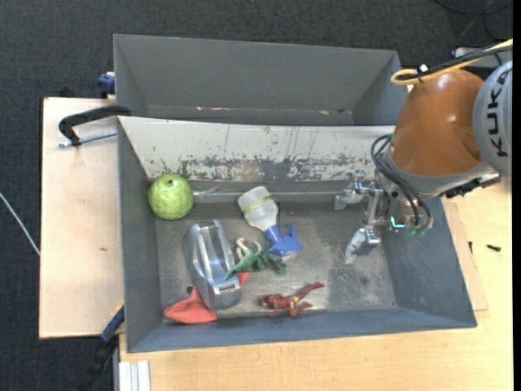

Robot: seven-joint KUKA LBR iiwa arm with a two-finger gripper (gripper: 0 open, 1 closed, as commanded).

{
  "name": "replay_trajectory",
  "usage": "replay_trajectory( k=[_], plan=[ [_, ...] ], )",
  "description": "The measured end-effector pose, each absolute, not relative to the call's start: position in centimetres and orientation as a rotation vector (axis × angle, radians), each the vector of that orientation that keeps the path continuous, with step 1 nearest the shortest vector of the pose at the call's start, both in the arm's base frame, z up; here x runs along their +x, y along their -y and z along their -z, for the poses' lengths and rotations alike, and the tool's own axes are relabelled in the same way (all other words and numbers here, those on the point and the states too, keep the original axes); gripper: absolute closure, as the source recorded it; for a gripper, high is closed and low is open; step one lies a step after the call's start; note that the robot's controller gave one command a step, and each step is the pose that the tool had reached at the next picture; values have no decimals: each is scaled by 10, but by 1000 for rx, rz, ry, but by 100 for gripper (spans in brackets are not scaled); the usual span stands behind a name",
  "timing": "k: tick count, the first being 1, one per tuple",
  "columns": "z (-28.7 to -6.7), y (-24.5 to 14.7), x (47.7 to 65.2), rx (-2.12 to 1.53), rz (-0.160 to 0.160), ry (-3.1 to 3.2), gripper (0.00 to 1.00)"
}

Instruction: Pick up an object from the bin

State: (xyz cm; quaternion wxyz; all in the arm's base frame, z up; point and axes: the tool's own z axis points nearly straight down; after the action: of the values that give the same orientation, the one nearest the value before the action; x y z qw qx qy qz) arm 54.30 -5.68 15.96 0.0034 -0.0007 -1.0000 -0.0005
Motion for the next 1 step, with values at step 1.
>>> replay_trajectory(
  k=[1],
  plan=[
    [-163, 57, 544, -1, 0, 3141, 0]
  ],
)
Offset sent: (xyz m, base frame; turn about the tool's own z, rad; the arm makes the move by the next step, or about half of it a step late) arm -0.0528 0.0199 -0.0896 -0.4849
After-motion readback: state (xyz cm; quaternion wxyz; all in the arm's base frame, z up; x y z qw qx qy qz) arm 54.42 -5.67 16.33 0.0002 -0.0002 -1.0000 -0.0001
